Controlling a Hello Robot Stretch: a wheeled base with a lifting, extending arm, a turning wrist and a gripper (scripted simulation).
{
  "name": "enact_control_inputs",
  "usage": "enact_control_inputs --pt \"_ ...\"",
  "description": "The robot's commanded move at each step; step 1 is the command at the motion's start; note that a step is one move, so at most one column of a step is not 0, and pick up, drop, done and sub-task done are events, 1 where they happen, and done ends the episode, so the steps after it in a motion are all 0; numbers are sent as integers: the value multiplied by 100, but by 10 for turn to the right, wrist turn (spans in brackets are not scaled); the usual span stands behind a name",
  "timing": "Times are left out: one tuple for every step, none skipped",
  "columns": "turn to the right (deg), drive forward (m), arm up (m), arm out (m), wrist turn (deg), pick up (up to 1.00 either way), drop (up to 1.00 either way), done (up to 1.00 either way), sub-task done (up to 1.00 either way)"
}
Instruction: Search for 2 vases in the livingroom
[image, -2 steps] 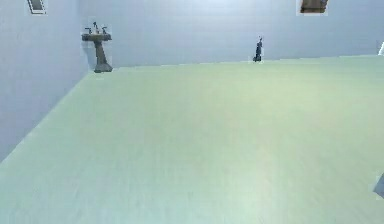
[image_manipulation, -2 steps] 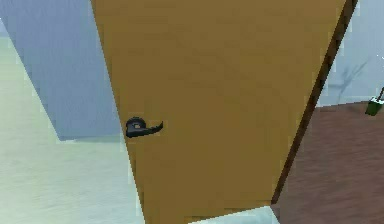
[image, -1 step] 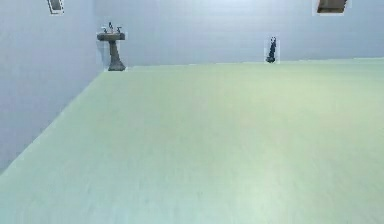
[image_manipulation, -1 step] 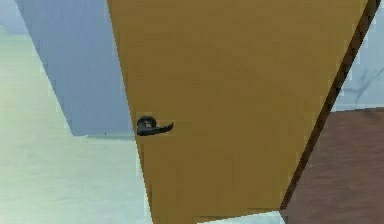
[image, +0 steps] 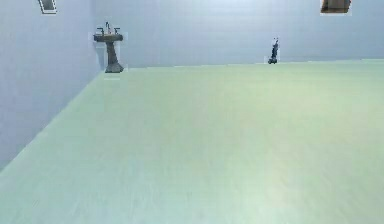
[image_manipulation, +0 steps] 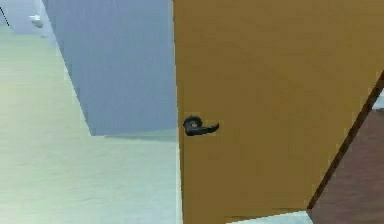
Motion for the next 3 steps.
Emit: enact_control_inputs --pt "300 0 0 0 0 0 0 0 0" --pt "0 60 0 0 0 0 0 0 0" --pt "180 0 0 0 0 0 0 0 0"
